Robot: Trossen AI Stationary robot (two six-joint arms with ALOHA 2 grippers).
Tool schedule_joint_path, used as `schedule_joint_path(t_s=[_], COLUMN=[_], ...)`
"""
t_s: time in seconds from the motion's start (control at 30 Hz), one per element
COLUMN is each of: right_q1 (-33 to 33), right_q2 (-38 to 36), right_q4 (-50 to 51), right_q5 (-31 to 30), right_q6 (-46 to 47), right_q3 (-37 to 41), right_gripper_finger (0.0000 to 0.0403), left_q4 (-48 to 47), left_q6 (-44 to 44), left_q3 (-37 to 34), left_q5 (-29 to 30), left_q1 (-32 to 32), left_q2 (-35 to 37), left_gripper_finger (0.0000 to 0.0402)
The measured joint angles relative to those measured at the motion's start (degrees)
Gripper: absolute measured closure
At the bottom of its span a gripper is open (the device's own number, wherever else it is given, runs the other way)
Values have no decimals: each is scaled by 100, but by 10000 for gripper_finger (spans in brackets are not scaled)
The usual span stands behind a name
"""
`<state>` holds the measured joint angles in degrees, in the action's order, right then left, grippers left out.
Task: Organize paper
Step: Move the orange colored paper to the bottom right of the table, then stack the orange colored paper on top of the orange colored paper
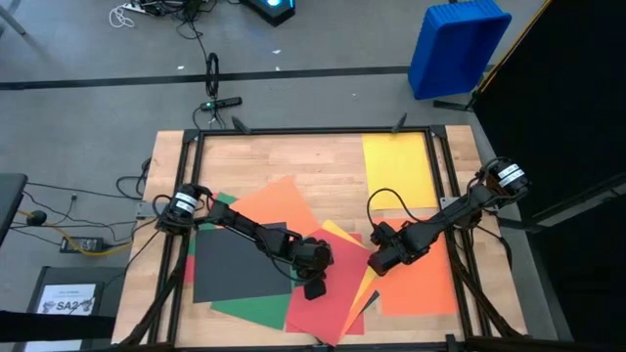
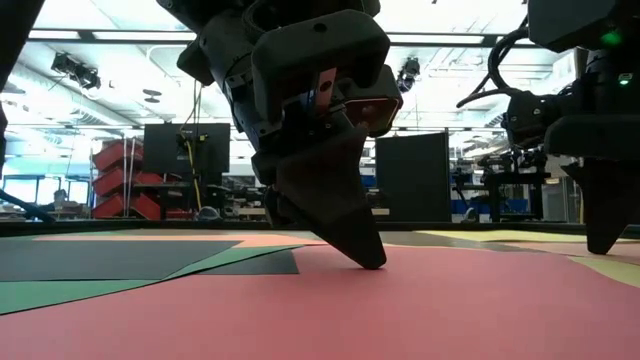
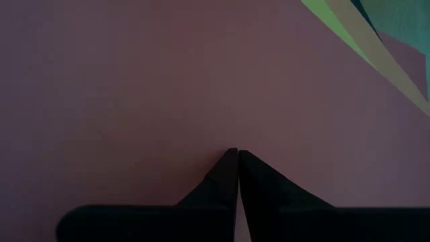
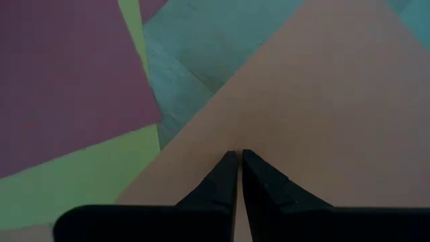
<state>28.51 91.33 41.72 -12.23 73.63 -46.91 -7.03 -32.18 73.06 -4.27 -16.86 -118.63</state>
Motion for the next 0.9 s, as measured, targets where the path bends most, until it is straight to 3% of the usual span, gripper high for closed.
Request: schedule_joint_path(t_s=[0.6, 0.73, 0.9], right_q1=[-11, 38, 303], right_q2=[-5, -194, -381], right_q4=[140, -92, -840], right_q5=[-270, -402, -439], right_q6=[-276, -358, -1112], right_q3=[-377, -377, -379], right_gripper_finger=[403, 403, 403], left_q4=[6, 22, -86], left_q6=[0, -2, -82], left_q3=[0, 0, 4], left_q5=[-3, -7, -19], left_q1=[0, 0, 58], left_q2=[0, 0, 18], left_gripper_finger=[402, 402, 402])
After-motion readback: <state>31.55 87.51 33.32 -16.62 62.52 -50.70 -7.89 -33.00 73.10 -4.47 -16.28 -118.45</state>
